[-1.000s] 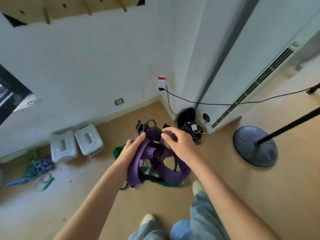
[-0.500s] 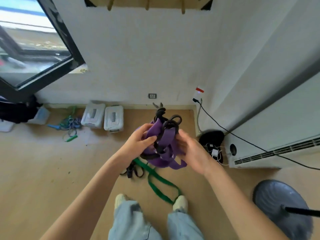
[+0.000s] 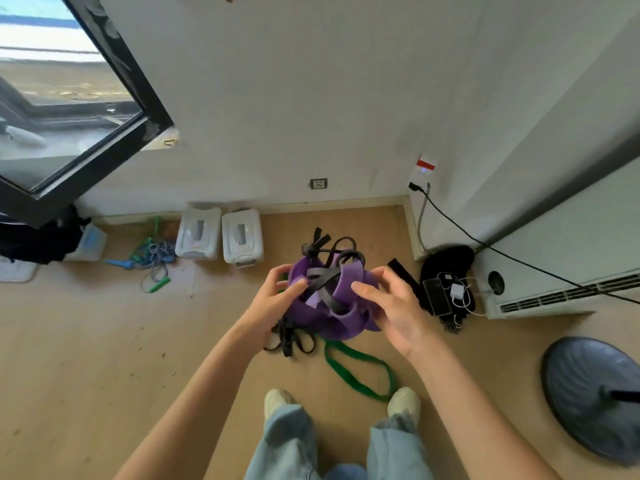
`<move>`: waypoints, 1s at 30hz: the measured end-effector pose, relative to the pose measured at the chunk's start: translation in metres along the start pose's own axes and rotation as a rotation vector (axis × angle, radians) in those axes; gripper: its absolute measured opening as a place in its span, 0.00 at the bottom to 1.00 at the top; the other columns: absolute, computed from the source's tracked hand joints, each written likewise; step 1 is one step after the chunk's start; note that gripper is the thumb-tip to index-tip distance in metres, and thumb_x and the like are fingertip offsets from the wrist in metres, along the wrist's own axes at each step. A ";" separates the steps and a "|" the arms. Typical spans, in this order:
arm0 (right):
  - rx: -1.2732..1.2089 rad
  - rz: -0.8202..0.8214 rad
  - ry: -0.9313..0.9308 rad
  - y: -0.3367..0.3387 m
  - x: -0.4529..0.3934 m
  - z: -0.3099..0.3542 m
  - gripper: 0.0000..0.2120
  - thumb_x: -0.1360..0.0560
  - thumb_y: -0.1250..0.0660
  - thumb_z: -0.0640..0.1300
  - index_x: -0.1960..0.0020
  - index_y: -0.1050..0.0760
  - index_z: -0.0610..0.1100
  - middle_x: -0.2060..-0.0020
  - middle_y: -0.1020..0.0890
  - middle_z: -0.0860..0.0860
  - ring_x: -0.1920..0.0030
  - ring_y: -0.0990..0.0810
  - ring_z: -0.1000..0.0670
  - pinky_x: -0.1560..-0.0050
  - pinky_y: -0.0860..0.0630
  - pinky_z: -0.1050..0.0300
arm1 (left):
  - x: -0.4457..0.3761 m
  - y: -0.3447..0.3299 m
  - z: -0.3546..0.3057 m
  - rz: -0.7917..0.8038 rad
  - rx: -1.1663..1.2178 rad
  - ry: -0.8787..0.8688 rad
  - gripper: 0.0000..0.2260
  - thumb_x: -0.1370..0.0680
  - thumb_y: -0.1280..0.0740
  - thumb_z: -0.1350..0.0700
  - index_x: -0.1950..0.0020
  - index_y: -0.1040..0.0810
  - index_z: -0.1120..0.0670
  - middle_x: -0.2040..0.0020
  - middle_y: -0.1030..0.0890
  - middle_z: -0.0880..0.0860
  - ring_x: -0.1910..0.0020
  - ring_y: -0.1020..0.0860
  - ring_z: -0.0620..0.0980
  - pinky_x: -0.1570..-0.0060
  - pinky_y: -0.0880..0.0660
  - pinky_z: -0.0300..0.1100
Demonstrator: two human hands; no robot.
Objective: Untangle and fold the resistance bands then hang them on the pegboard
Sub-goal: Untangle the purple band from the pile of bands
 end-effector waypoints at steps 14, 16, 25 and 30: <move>0.760 -0.013 -0.247 0.116 -0.111 -0.125 0.27 0.29 0.29 0.50 0.33 0.36 0.49 0.47 0.29 0.47 0.49 0.27 0.51 0.51 0.28 0.61 | -0.101 -0.014 0.125 -0.298 0.033 0.051 0.10 0.26 0.35 0.65 0.47 0.26 0.54 0.43 0.24 0.63 0.51 0.22 0.58 0.57 0.22 0.51; 0.979 0.270 -0.231 0.111 -0.137 -0.180 0.35 0.31 0.29 0.55 0.29 0.40 0.56 0.41 0.35 0.48 0.37 0.34 0.48 0.37 0.35 0.56 | -0.130 -0.017 0.154 -0.205 0.056 -0.004 0.14 0.29 0.36 0.66 0.47 0.25 0.52 0.41 0.24 0.61 0.47 0.23 0.58 0.52 0.23 0.49; 0.908 0.069 0.012 0.165 -0.293 -0.323 0.11 0.32 0.27 0.39 0.56 0.28 0.47 0.58 0.22 0.52 0.58 0.25 0.52 0.62 0.29 0.68 | -0.289 0.054 0.310 -0.164 -0.229 -0.040 0.13 0.24 0.38 0.65 0.45 0.29 0.49 0.46 0.23 0.56 0.57 0.20 0.49 0.61 0.21 0.40; 0.103 0.283 -0.138 0.179 -0.341 -0.376 0.09 0.32 0.31 0.36 0.54 0.26 0.46 0.58 0.19 0.50 0.60 0.20 0.53 0.59 0.22 0.63 | -0.369 0.042 0.389 0.144 -0.418 -0.060 0.32 0.27 0.32 0.65 0.29 0.41 0.44 0.30 0.33 0.51 0.34 0.31 0.48 0.38 0.30 0.40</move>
Point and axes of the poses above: each hand's wrist, its own x-axis away from the middle knuckle, its own y-axis out of the back of the hand, z = x × y, the point moved 7 cm from there along -x, towards the middle knuckle
